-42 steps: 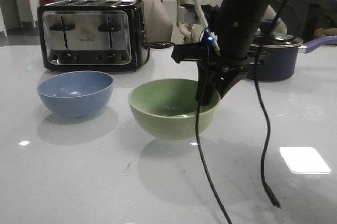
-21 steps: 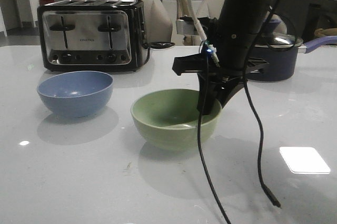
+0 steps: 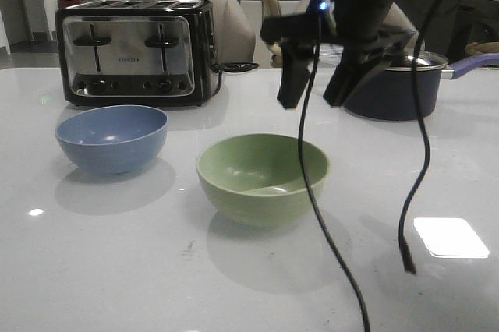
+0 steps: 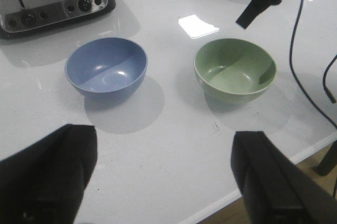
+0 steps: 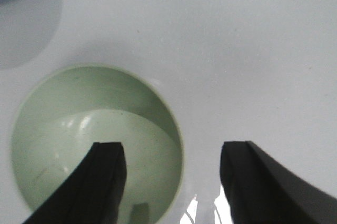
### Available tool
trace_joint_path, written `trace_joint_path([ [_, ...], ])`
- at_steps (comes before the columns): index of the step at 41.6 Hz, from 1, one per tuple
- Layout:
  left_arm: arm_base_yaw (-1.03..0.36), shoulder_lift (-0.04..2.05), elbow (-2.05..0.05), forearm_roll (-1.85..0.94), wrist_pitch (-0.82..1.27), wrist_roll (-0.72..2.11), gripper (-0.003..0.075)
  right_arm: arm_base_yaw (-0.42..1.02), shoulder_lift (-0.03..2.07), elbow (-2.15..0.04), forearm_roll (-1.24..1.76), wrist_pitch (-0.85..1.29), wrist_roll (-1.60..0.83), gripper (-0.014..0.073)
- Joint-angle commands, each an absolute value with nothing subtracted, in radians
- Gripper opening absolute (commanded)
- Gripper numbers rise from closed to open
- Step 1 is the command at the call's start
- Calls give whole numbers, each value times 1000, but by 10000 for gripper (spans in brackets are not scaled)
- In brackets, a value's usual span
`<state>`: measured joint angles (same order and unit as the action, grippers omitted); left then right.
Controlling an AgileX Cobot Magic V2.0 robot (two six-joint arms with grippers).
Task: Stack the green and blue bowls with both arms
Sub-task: 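Open the right gripper and raise it away from the green bowl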
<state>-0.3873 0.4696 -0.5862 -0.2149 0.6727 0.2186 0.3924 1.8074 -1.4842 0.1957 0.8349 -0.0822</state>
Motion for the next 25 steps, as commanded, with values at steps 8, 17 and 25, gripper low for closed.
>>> trace_joint_path([
  [8,-394,482,-623,-235,592,222,580,411,1394,-1293,180,772,-180,505],
  [17,-394,482,-623,-235,592,222,580,411,1129,-1120,174,807,-179,505],
  [25,-394,482,-623,-235,592,222,580,411,934,-985,143,874,-175,505],
])
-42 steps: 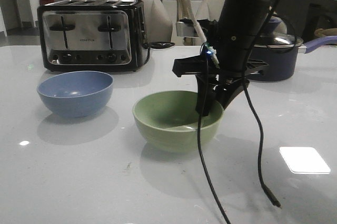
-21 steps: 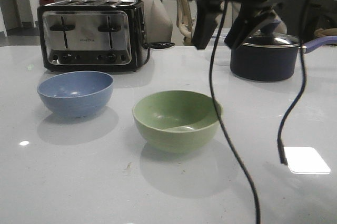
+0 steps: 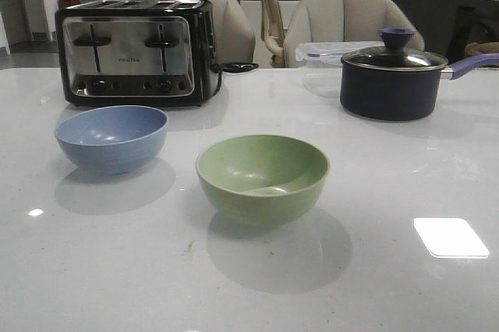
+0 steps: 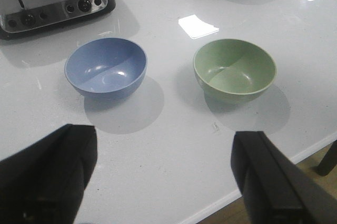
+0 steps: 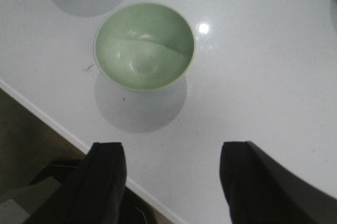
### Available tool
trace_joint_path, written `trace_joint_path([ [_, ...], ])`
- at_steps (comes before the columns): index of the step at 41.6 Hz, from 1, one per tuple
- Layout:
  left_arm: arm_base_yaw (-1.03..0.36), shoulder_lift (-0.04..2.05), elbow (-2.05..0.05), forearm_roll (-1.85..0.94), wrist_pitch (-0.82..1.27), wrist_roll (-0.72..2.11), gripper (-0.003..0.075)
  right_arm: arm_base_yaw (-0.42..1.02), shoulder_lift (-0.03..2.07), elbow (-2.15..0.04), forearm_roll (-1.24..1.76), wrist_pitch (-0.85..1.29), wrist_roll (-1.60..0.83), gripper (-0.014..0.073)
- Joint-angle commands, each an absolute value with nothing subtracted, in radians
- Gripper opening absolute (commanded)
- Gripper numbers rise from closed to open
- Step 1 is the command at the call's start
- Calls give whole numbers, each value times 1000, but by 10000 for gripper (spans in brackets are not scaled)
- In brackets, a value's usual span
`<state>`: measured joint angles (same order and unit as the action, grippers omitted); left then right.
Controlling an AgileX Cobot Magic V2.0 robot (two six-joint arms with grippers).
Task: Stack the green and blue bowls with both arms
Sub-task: 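Open the right gripper and raise it away from the green bowl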
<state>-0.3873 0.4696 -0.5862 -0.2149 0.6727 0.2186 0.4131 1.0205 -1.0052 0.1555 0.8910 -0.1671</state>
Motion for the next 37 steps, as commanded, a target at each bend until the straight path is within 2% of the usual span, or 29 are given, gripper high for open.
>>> trace_joint_path([
  [1,-394,482,-623,-235,592,222,580,411,907,-970,140,882,-170,505],
  [17,-394,482,-623,-235,592,222,580,410,590,-777,75,915,-65,505],
  [37,-394,482,-623,-244,589,222,580,410,559,-763,77,933,-65,505],
])
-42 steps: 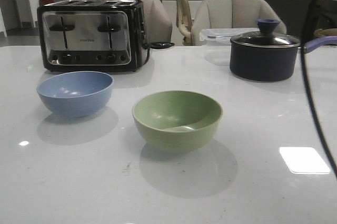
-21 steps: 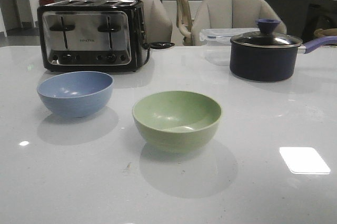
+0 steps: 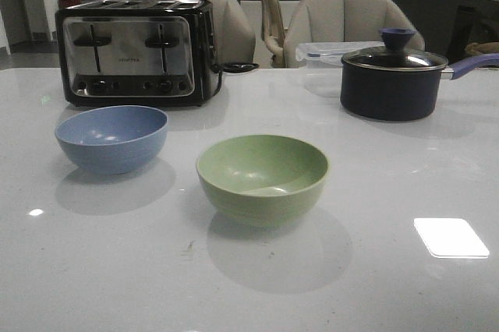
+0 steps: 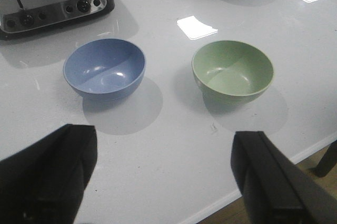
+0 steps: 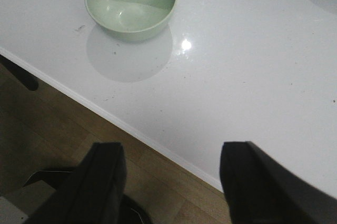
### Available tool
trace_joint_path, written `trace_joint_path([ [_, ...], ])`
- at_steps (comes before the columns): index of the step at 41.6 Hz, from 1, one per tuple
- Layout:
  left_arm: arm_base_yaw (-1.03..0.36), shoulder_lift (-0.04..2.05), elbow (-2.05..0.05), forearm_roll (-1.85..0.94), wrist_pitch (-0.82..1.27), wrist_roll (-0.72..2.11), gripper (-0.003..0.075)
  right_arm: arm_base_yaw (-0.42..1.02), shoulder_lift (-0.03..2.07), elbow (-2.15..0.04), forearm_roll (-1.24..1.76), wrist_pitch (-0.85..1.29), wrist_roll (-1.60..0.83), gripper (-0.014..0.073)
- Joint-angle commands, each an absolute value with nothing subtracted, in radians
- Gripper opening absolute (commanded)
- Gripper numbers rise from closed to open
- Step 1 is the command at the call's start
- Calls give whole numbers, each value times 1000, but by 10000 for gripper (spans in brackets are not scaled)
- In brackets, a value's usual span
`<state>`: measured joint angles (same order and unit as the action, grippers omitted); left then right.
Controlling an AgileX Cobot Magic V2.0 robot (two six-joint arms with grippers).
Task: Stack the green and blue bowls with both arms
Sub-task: 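Open the right gripper and raise it away from the green bowl, then lower the left gripper onto the blue bowl rim and grip it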
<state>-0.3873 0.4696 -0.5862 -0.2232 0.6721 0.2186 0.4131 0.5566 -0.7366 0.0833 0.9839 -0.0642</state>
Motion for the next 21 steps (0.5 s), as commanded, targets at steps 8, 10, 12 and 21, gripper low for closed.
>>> trace_joint_path([
  [8,-394,482,-623,-244,589,222,580,410,559,-763,77,933,-65,505],
  [10,-394,482,-623,-244,586,222,580,410,559,-763,77,933,-65,505],
  [12,-394,482,-623,-244,584,222,580,410,559,-763,77,933,-65,505],
  [21,-394,534,-670,-226,647,206,580,410,559,-763,77,933,-65,505],
])
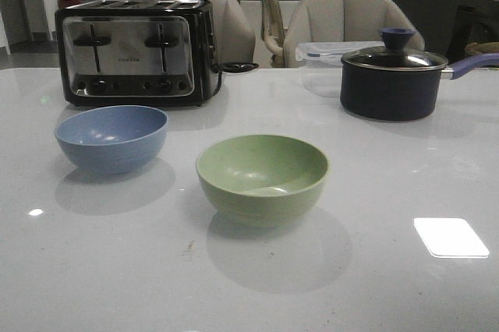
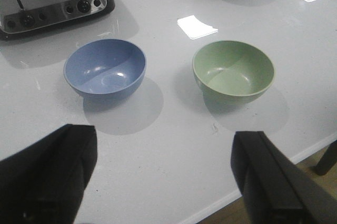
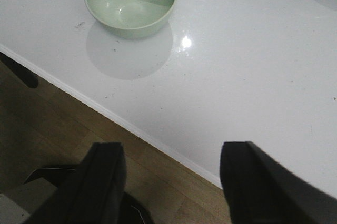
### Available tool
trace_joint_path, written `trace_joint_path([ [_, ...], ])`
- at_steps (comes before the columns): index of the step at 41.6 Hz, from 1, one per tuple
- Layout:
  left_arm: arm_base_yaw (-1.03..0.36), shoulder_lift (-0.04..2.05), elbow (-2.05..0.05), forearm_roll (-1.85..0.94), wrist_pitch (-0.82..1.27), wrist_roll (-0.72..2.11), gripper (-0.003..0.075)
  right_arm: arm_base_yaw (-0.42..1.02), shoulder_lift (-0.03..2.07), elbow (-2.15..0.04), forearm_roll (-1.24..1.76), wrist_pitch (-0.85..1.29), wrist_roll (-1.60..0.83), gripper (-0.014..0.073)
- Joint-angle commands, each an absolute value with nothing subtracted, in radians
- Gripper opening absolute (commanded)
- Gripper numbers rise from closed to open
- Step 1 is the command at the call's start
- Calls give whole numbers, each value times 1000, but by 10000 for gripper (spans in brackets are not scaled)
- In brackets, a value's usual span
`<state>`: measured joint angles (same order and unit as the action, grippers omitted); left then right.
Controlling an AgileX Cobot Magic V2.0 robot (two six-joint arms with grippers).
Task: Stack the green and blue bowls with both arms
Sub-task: 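Lower the left gripper onto the blue bowl rim and grip it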
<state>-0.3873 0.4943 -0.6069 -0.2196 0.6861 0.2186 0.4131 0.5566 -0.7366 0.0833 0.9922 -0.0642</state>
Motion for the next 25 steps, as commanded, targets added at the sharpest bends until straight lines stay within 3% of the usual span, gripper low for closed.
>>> trace_joint_path([
  [1,-394,558,-681,-226,672,206,580,410,559,-763,77,933,-65,505],
  [12,-394,859,-835,-152,830,206,580,410,559,-763,77,933,-65,505],
  [25,-362,1230,-1019,-112,833,203,580,410,559,-763,77,933,-65,505],
])
